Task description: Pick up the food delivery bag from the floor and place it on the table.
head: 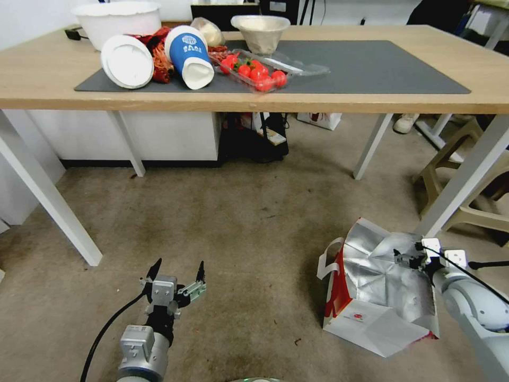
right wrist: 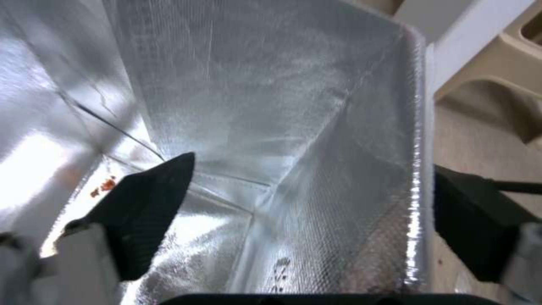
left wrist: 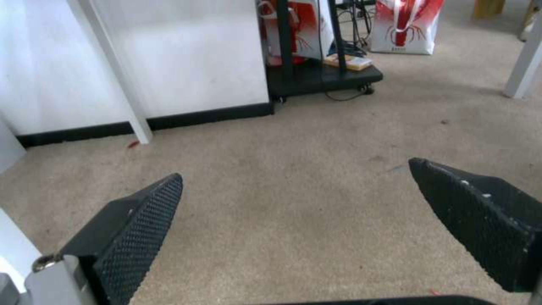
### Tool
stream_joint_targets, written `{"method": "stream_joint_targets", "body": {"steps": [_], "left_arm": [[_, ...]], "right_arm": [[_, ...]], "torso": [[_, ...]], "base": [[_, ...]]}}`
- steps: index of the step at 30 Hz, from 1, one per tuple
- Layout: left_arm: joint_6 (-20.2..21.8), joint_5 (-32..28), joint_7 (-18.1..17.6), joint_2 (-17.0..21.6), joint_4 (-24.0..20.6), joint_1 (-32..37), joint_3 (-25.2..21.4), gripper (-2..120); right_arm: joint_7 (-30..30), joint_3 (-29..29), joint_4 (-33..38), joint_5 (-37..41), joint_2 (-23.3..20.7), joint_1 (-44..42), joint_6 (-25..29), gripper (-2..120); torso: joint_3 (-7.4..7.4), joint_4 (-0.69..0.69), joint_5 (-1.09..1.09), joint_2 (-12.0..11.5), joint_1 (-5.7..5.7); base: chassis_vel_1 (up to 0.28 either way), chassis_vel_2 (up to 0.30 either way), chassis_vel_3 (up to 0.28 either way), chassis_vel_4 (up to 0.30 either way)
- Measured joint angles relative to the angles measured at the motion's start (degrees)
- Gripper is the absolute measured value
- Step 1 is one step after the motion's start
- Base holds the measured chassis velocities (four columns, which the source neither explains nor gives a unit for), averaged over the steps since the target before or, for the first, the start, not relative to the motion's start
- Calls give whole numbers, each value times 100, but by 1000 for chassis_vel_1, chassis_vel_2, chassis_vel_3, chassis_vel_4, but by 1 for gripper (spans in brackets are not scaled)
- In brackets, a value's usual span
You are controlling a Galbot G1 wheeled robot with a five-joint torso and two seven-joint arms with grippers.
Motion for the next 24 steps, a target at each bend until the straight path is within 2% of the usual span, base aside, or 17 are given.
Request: {"method": "stream_joint_targets", "body": {"steps": [5,8,9,12,14,17,18,20,22,24], "left_arm": [[-13,39,-3,-30,0,12,-3,100],[-27,55,-8,-47,-8,14,-5,100],[-27,55,-8,-47,-8,14,-5,100],[-45,63,-66,-64,-17,16,-9,100],[-48,64,-72,-64,-18,16,-9,100],[-82,76,-112,-71,-6,32,-4,100],[-82,76,-112,-71,-6,32,-4,100],[-100,79,-111,-73,-4,46,-7,100],[-100,79,-107,-76,-4,54,-11,100],[-101,80,-88,-81,-4,67,-13,100]], "right_arm": [[116,-25,-1,20,71,22,-147,78],[127,-25,0,46,108,-16,-171,65],[127,-25,0,46,108,-16,-171,65],[76,-10,21,80,104,-55,-142,49],[76,-10,21,80,104,-55,-142,49],[55,8,36,133,89,-57,-112,32],[55,8,36,133,89,-57,-112,32],[48,26,36,143,83,-71,-98,21],[27,45,54,145,81,-101,-91,18],[-13,81,91,145,81,-151,-76,10]], "torso": [[0,0,0,0,0],[0,-1,0,1,0],[0,-1,0,1,0],[0,0,0,1,0],[0,-1,0,1,0],[0,0,0,1,0],[0,0,0,1,0],[0,0,0,1,0],[0,0,0,1,0],[-1,0,0,1,0]], "base": [[0,0,0,0],[0,0,0,0],[0,0,0,0],[0,0,0,0],[0,0,0,0],[0,0,0,0],[0,0,0,0],[0,0,0,0],[0,0,0,0],[0,0,0,0]]}}
